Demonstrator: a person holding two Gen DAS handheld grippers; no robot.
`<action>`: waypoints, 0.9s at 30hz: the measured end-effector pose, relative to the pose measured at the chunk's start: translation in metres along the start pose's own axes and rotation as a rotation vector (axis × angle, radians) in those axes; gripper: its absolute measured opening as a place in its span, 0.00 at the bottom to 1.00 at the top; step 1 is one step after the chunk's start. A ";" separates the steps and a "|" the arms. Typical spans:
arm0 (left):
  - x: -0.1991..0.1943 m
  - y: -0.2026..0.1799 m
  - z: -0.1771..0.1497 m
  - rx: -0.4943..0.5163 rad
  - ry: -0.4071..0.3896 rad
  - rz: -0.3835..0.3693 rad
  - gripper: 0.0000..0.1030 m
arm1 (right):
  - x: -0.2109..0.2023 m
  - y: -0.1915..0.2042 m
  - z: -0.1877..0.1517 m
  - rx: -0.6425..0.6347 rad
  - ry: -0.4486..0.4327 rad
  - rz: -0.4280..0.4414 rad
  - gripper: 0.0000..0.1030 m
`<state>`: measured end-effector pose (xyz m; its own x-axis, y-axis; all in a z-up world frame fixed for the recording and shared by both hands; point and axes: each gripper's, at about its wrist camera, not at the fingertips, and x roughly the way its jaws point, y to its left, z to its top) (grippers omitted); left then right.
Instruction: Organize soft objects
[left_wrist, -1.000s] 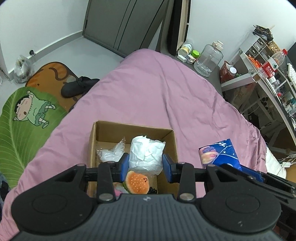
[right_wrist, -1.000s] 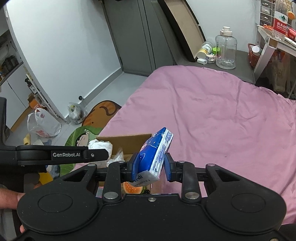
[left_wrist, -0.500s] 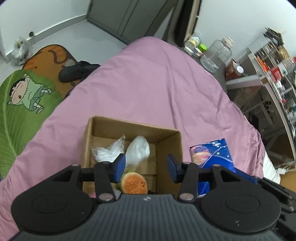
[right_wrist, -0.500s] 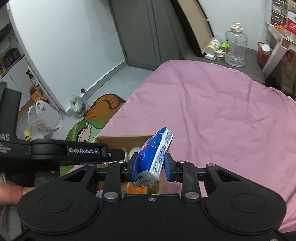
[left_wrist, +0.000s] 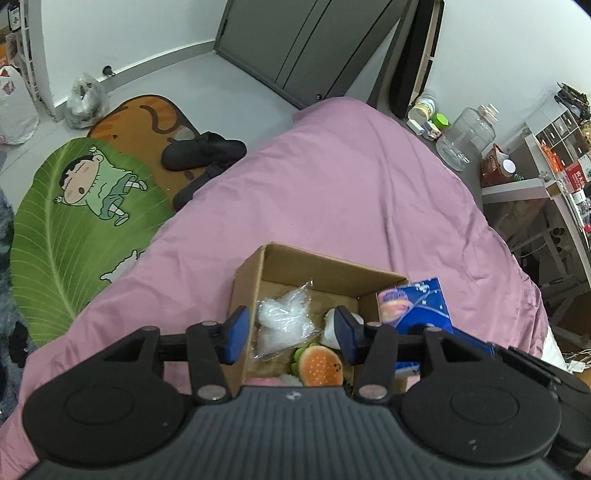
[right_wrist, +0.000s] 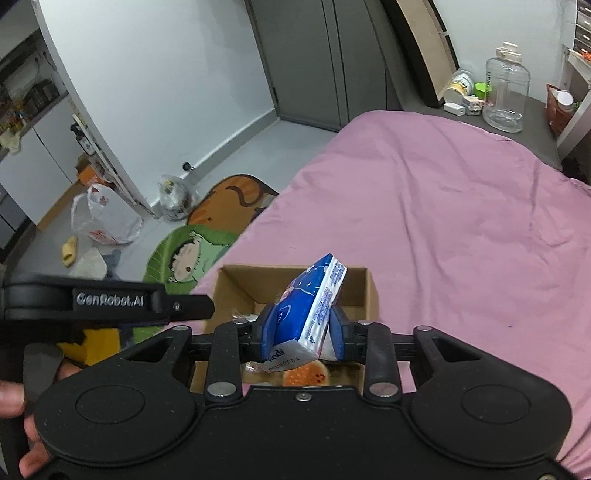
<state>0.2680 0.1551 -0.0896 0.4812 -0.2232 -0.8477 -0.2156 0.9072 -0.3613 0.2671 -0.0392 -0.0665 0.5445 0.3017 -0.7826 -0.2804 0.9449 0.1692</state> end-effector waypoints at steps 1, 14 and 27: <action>-0.002 0.000 -0.001 -0.001 -0.002 0.006 0.57 | 0.000 -0.001 0.001 0.008 -0.001 0.008 0.35; -0.034 -0.011 -0.015 0.030 -0.079 0.038 1.00 | -0.035 -0.017 -0.007 0.013 -0.033 -0.042 0.63; -0.064 -0.038 -0.044 0.116 -0.115 0.068 1.00 | -0.075 -0.039 -0.020 0.025 -0.041 -0.032 0.83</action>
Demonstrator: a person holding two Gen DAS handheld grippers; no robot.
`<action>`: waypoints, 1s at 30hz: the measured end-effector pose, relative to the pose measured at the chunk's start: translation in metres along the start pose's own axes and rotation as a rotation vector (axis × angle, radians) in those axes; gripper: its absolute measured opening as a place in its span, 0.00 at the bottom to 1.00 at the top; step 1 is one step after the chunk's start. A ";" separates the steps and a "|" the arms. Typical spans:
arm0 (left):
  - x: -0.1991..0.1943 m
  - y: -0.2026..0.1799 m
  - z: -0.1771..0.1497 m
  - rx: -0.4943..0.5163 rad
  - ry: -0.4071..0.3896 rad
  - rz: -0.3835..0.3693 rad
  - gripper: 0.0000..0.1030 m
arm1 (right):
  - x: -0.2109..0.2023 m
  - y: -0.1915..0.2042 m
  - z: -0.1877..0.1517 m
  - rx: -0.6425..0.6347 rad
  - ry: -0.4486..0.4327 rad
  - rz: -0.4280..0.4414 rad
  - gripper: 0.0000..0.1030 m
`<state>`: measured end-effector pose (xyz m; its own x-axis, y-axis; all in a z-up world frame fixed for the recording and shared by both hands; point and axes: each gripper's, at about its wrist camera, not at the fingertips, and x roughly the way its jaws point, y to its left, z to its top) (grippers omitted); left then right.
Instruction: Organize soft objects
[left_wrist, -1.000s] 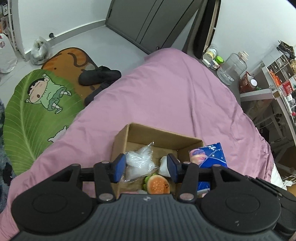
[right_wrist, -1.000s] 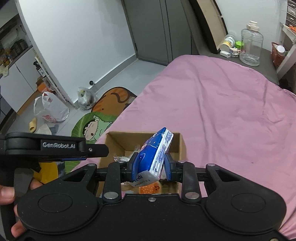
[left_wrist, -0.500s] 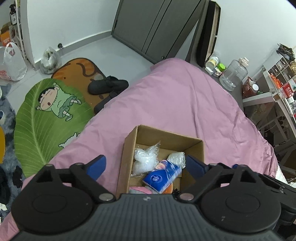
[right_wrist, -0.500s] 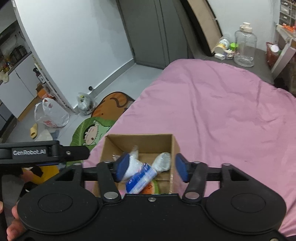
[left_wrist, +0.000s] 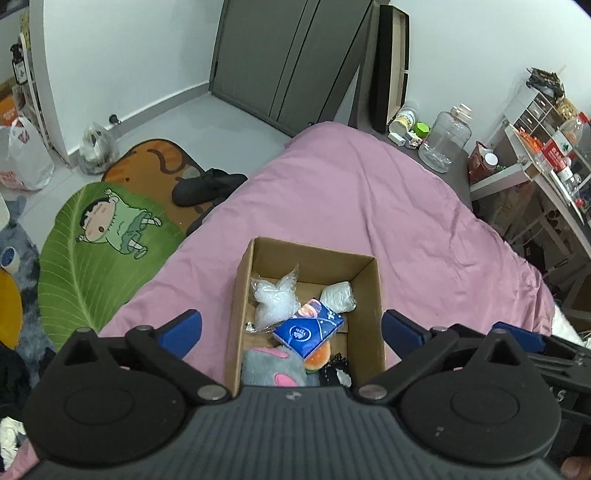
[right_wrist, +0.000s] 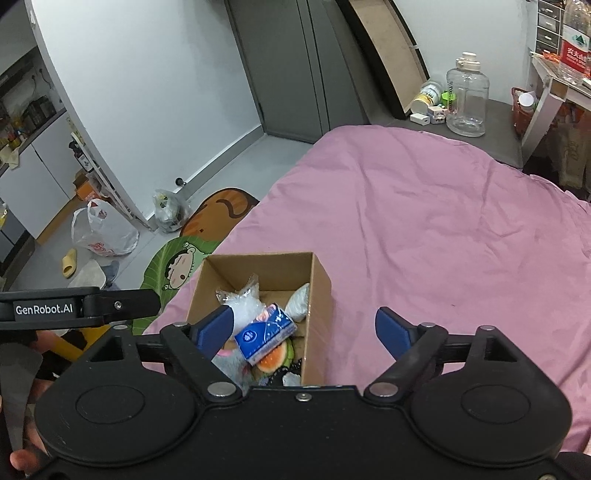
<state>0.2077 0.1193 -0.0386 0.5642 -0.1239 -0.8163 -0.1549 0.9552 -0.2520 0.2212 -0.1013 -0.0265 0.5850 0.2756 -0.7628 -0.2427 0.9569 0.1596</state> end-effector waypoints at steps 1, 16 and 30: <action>-0.003 -0.002 -0.002 0.009 -0.004 0.007 1.00 | -0.003 -0.002 -0.001 0.002 -0.002 0.001 0.85; -0.040 -0.041 -0.033 0.059 -0.026 0.014 1.00 | -0.051 -0.034 -0.019 0.004 -0.015 0.010 1.00; -0.083 -0.058 -0.088 0.065 -0.101 0.050 1.00 | -0.098 -0.047 -0.055 -0.037 -0.063 0.048 1.00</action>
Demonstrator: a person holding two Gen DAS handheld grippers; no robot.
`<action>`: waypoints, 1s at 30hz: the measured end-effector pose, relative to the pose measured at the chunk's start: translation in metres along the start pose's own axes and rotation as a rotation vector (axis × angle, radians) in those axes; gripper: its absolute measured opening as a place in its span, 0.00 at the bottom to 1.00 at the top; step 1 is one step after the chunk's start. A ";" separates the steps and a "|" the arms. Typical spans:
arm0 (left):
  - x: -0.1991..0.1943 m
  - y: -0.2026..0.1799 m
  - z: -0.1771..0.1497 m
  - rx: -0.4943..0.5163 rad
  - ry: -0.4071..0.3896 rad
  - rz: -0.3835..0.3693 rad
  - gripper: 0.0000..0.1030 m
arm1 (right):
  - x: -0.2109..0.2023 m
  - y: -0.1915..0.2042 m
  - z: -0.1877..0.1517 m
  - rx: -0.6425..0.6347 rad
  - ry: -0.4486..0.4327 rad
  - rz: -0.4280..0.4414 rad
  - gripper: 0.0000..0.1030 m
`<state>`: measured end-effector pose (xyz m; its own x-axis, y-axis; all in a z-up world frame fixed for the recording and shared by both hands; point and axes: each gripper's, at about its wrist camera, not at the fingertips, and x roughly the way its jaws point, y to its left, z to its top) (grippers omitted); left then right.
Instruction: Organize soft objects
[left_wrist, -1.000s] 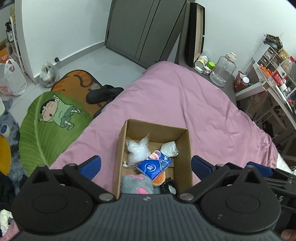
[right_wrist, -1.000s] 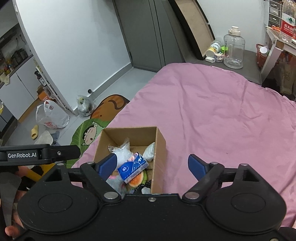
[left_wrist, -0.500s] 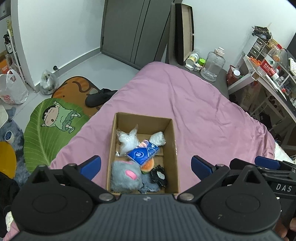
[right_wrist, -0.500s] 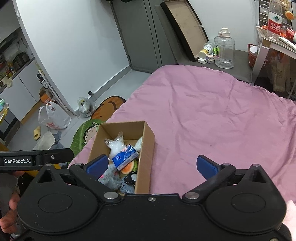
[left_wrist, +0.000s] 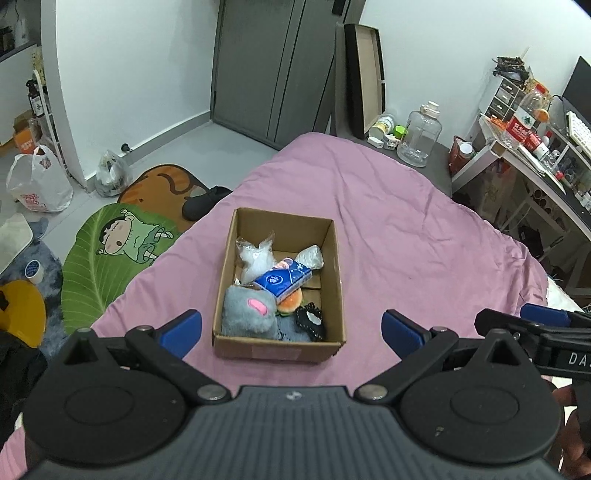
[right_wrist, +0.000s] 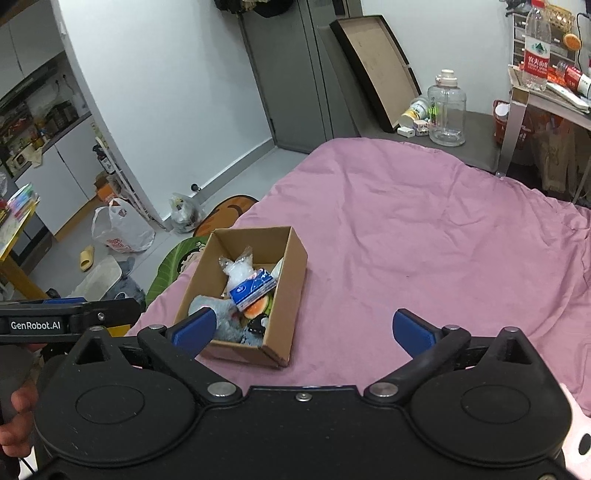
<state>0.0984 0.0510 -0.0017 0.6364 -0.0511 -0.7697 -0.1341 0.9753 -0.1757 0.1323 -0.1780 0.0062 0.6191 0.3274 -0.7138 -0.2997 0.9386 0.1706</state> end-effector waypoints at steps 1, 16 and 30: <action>-0.003 -0.001 -0.002 0.002 -0.005 0.001 1.00 | -0.004 -0.001 -0.002 -0.003 -0.010 0.007 1.00; -0.064 -0.014 -0.034 0.032 -0.115 0.004 1.00 | -0.064 -0.007 -0.031 0.002 -0.104 0.004 1.00; -0.097 -0.018 -0.074 0.034 -0.171 0.020 1.00 | -0.098 0.000 -0.067 -0.033 -0.135 -0.022 1.00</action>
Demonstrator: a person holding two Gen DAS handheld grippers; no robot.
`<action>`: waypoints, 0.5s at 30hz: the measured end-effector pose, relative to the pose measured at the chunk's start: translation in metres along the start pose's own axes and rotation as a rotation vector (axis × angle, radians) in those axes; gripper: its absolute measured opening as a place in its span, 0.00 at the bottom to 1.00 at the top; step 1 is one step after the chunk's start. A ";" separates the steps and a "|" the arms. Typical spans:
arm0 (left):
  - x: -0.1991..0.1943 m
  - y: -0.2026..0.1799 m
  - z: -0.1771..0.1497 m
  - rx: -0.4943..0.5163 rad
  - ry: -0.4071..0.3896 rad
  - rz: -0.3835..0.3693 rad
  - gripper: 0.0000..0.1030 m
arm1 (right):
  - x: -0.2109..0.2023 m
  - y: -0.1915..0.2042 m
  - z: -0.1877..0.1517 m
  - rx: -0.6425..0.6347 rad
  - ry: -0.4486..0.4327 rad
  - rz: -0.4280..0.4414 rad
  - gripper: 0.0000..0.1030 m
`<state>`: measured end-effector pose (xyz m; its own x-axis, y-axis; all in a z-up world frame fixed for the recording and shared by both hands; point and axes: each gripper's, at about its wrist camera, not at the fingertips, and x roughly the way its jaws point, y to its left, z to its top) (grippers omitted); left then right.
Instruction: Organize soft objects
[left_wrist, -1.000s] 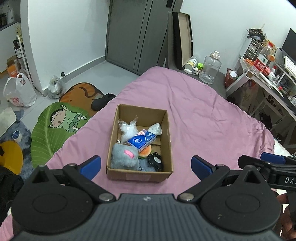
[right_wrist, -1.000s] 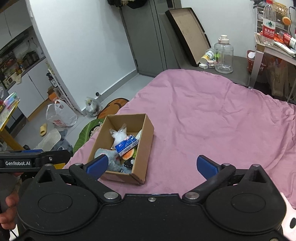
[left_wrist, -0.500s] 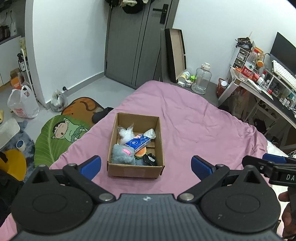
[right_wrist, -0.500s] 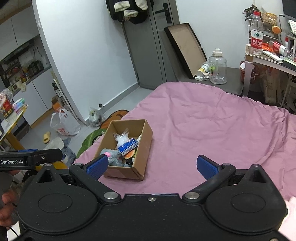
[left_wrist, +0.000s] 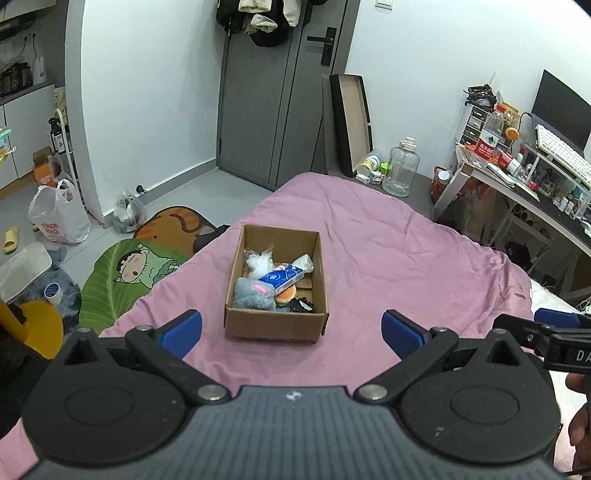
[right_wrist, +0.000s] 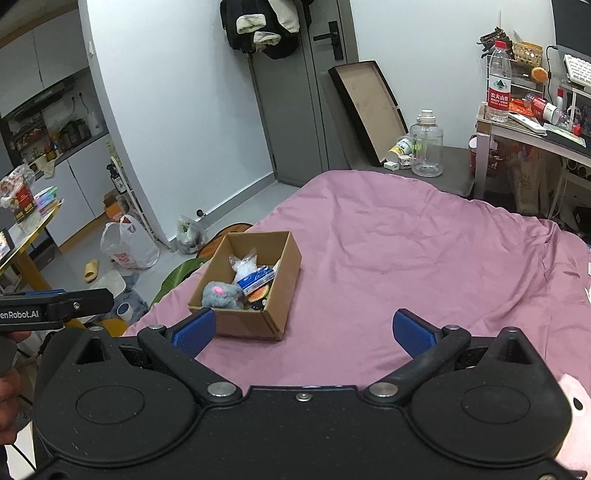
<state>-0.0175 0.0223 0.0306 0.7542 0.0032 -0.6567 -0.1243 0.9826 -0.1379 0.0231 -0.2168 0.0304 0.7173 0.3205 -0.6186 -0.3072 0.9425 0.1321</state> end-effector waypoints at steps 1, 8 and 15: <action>-0.002 -0.001 -0.003 0.005 0.000 0.000 1.00 | -0.002 0.001 -0.002 -0.004 -0.001 0.000 1.00; -0.018 -0.005 -0.014 0.023 -0.023 0.014 1.00 | -0.016 0.002 -0.014 0.004 -0.010 0.010 1.00; -0.029 -0.008 -0.019 0.031 -0.037 0.009 1.00 | -0.027 0.004 -0.021 0.006 -0.028 0.011 1.00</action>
<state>-0.0505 0.0105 0.0367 0.7768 0.0180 -0.6295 -0.1112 0.9878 -0.1090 -0.0107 -0.2236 0.0318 0.7314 0.3336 -0.5948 -0.3119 0.9393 0.1433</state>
